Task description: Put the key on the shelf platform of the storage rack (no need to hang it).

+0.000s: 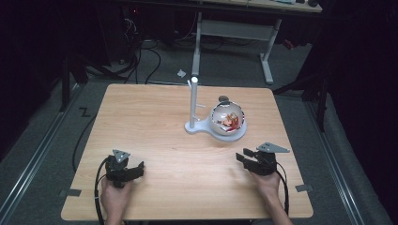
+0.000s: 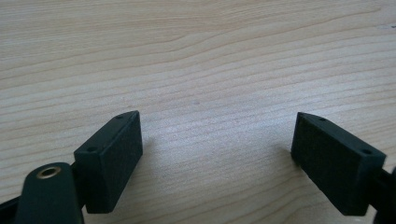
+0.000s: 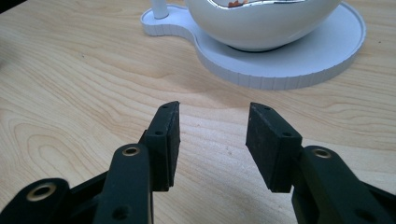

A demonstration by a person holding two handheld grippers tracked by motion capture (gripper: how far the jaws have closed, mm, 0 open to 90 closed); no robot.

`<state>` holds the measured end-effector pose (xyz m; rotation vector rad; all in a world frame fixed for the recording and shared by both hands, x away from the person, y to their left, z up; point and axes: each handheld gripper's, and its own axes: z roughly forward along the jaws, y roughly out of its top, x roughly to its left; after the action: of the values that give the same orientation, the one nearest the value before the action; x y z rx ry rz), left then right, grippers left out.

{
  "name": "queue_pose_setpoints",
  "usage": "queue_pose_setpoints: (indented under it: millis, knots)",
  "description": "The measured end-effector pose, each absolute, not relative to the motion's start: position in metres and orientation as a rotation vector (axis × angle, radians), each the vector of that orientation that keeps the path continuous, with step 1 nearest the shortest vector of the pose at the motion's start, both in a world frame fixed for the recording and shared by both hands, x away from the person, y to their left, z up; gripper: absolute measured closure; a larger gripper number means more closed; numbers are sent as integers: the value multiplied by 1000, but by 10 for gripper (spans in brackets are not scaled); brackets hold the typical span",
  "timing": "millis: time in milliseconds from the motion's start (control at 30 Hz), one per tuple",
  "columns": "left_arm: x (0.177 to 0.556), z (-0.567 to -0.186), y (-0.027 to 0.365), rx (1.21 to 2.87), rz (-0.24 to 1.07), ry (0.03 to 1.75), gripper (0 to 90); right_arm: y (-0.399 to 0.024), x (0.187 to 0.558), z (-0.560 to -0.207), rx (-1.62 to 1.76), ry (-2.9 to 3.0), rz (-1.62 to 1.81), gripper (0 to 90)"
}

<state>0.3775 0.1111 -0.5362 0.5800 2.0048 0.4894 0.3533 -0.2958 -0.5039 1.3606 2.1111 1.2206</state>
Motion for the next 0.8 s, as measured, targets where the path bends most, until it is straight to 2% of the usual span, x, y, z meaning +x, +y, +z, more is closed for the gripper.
queue_pose_setpoints:
  millis: [800]
  knots:
    - [377, -536, 111, 580, 487, 2004, 168, -293, 362, -525, 1404, 2138, 1106, 537]
